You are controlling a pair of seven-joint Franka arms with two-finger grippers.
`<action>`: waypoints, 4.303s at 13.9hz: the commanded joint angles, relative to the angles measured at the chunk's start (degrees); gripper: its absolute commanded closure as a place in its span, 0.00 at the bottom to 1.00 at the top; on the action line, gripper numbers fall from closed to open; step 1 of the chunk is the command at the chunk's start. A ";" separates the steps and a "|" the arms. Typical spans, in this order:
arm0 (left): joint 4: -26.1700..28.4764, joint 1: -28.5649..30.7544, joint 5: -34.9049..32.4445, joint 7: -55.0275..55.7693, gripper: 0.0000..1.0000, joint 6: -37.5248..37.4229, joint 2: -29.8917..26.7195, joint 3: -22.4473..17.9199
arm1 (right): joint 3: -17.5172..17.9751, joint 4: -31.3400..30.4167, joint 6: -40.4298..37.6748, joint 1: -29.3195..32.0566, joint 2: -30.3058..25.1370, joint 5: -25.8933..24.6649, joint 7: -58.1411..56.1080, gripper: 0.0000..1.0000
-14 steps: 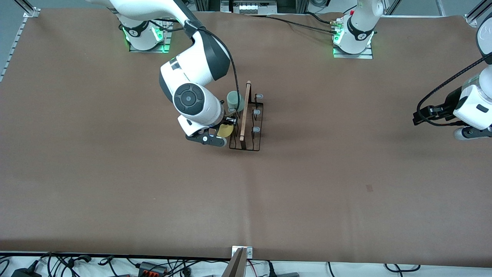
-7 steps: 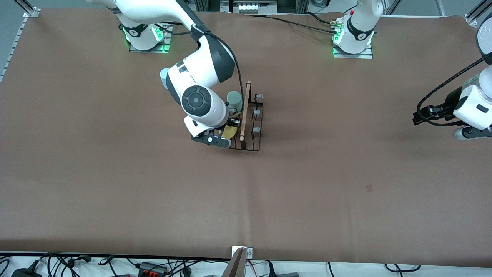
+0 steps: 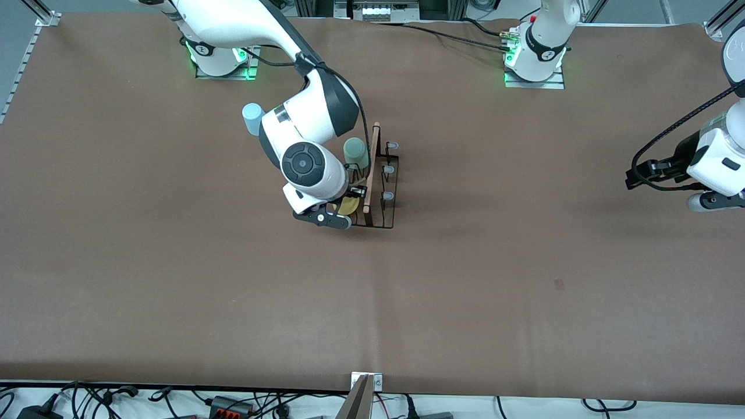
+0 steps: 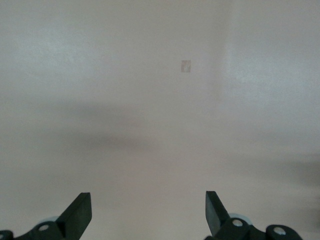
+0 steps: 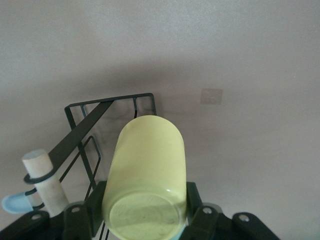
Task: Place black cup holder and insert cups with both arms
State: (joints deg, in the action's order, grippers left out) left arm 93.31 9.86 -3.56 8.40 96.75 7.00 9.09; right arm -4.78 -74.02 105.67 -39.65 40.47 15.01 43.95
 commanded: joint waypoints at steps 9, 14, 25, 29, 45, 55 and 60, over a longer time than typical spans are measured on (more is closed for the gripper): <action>-0.14 0.16 0.93 -1.46 0.00 -0.69 -0.33 -0.30 | -1.37 1.42 -1.42 2.82 -5.83 -1.03 1.84 0.00; -0.14 0.16 0.93 -1.99 0.00 -0.69 -0.41 -0.22 | -2.08 1.51 -6.70 8.97 -12.51 -5.43 -7.29 0.00; -0.06 0.16 0.93 -2.51 0.00 -0.78 -0.41 -0.30 | -3.31 5.29 -17.08 31.54 -20.34 -7.81 -36.99 0.00; -0.06 0.16 0.93 -2.86 0.00 -0.78 -0.41 -0.22 | 3.26 1.77 -15.85 40.60 -23.33 -12.27 -40.08 0.00; -0.14 0.25 0.93 -2.87 0.00 -0.78 -0.41 -0.30 | 3.11 -23.96 -10.22 40.45 -41.51 -14.13 -44.21 0.00; -0.14 0.16 0.93 -2.69 0.00 -0.78 -0.41 -0.30 | 3.02 -24.68 -11.28 40.62 -43.28 -15.10 -44.21 0.00; -0.14 0.16 0.93 -2.69 0.00 -0.78 -0.41 -0.30 | 2.93 -24.77 -9.97 40.62 -43.20 -15.10 -44.22 0.00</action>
State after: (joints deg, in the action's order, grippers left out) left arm 93.31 9.90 -3.56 7.20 96.57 7.01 8.98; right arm -2.14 -97.13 94.25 0.58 -1.18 0.82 0.78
